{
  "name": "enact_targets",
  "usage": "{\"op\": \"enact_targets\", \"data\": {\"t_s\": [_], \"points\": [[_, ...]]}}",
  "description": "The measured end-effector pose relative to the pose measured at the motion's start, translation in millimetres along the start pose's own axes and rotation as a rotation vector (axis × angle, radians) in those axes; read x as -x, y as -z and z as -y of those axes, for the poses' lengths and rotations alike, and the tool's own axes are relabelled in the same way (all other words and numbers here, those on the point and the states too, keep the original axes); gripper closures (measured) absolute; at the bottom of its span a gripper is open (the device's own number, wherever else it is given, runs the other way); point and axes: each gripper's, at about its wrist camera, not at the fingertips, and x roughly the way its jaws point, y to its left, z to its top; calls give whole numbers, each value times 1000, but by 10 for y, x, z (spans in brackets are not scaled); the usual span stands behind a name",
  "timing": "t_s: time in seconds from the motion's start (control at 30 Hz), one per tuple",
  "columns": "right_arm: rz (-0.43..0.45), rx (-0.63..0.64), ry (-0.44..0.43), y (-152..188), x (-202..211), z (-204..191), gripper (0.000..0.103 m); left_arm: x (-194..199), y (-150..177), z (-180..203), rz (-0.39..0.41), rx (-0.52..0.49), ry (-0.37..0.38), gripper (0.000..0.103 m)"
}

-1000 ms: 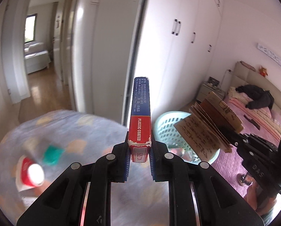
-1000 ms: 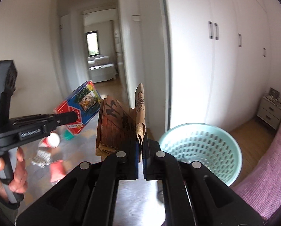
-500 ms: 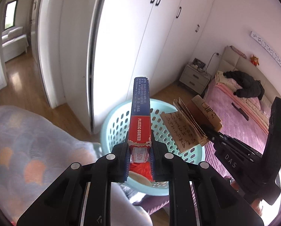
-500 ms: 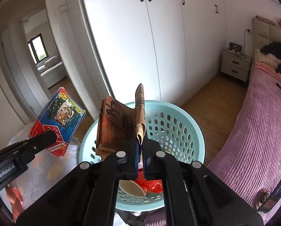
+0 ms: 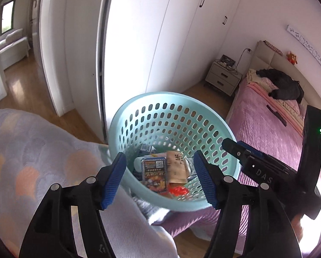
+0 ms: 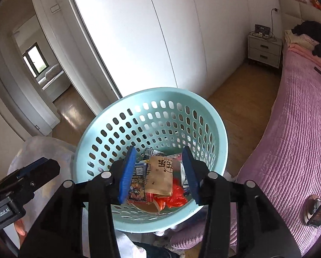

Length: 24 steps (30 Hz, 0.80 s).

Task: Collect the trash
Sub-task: 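Carry the box and paper bag to the basket and release both, then grasp the red-and-white paper cup with the left tool while the right tool grasps the pink packet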

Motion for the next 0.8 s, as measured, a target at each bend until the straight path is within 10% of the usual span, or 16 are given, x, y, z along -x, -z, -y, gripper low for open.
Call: {"op": "enact_targets", "data": {"t_s": [0.4,0.8], "points": [[86,177,-180,161,720,-982,56,1353,320,-225,219,36,-139,40],[38,446,-396,869,854,-2369,56,2423,837,-1431,306,249,-422,24]]}}
